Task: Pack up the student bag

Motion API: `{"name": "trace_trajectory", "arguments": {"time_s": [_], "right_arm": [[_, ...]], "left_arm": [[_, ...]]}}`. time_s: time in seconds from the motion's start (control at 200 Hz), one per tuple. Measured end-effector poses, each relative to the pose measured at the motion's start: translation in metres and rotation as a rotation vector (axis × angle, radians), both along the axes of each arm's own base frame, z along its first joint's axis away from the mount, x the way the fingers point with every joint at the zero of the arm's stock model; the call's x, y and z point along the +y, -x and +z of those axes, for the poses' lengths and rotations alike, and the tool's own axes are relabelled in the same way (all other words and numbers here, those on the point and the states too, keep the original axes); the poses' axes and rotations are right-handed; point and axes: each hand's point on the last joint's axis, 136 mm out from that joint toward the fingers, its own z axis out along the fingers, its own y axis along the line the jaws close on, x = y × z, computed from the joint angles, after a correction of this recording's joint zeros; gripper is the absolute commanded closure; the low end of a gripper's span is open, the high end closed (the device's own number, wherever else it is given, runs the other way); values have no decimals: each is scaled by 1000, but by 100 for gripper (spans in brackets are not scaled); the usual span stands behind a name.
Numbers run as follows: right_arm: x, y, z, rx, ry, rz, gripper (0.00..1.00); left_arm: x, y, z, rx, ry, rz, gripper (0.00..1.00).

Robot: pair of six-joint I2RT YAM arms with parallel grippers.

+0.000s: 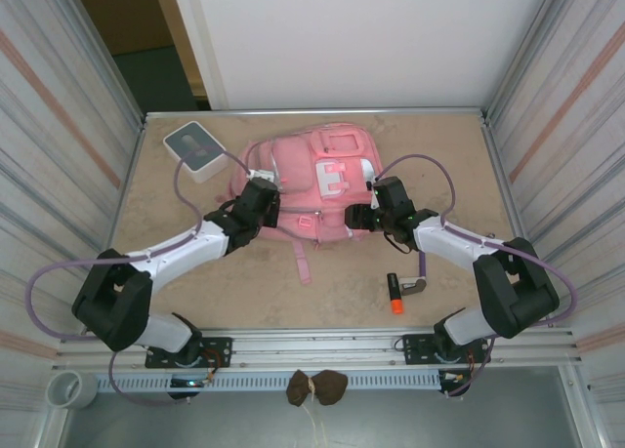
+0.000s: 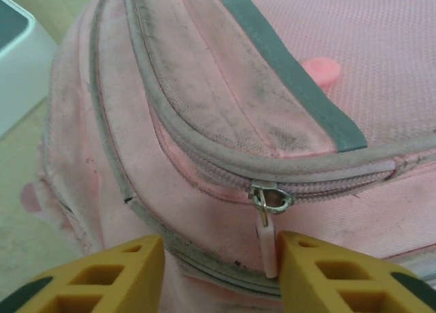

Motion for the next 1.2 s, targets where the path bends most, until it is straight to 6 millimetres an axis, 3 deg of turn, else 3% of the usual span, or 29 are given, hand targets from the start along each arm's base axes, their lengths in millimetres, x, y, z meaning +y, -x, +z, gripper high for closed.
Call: {"name": "trace_trajectory", "arguments": {"time_s": [0.266,0.581,0.897,1.202], "right_arm": [[-2,1,-2,7,9,-4,27],[-8,4,2,1,37,-12,27],[-14,9,35,-57,-2,-34,22],[-13,10,19,28,-52,-59,22]], "left_arm": [[2,-1,-7,60,52,-53,76],[-3,2,-12,99,65,-151,100],[-21,15,0,64,139,-299,100],[0,15,13,7,163,-265,99]]}}
